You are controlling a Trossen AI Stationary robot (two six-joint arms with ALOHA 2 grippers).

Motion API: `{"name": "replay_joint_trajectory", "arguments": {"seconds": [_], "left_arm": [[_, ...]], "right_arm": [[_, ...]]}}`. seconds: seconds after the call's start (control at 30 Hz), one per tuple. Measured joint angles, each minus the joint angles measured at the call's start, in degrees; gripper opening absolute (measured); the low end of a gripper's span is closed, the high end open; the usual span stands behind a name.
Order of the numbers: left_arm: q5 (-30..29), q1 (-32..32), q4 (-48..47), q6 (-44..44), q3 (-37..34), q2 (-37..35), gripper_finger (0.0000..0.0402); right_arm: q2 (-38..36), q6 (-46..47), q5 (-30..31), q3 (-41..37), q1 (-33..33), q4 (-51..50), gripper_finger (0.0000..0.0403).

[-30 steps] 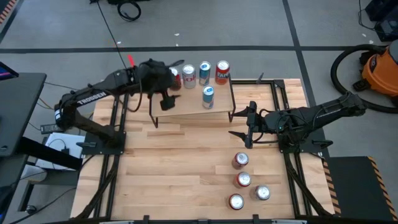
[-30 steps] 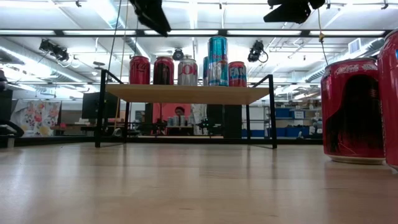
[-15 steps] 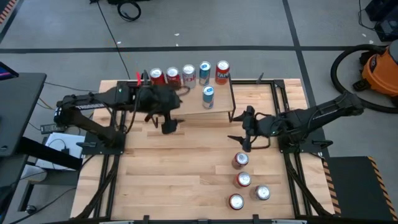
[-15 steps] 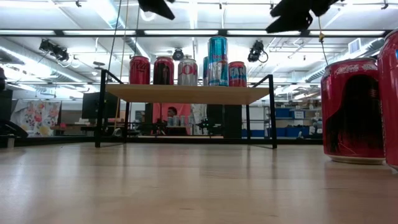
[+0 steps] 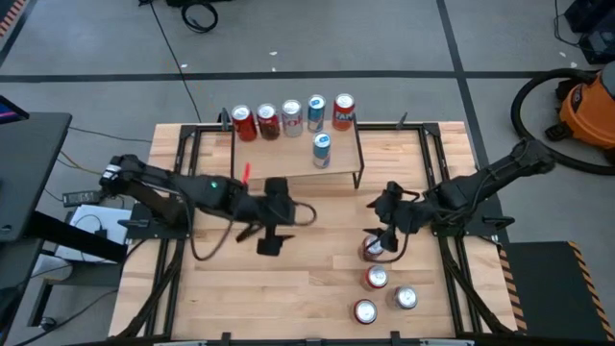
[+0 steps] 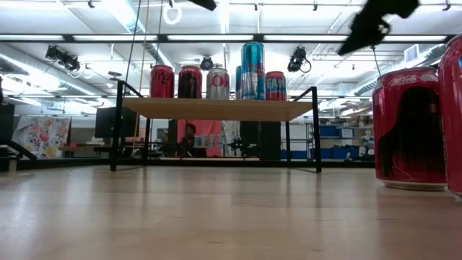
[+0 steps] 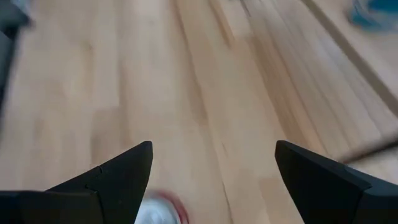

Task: Place canned beverage on shelf
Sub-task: Put the white soda can on the shelf aligned with the other white soda can

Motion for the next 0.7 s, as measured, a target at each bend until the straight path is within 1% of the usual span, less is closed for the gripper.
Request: {"name": "replay_joint_trajectory", "arguments": {"seconds": [0.13,0.27,0.4,0.53,0.6,0.7], "left_arm": [[-0.39,-1.90,-0.30,-0.56,-0.04,3.41,0.0391],[-1.35,-2.64,1.19,-0.53,-0.03,6.53,0.0391],[-1.50,-2.90,3.14,-0.24,-0.06,9.22,0.0391],[-1.60,-2.90,5.56,0.24,-0.04,11.21,0.0391],[-1.60,-3.06,5.10,0.20,-0.06,11.44,0.0391],[-1.60,-3.20,5.51,-0.79,-0.04,11.40,0.0391]], "right_arm": [[1.67,9.44,0.74,3.36,2.04,-12.67,0.0349],[3.73,17.86,-5.68,3.78,2.81,-22.45,0.0349],[6.71,24.96,-9.91,3.79,4.22,-30.86,0.0349],[10.32,25.88,-13.48,3.26,5.86,-30.17,0.0349],[12.20,25.18,-15.14,2.65,6.69,-28.63,0.0349],[14.39,24.96,-15.27,1.15,7.75,-26.84,0.0349]]}}
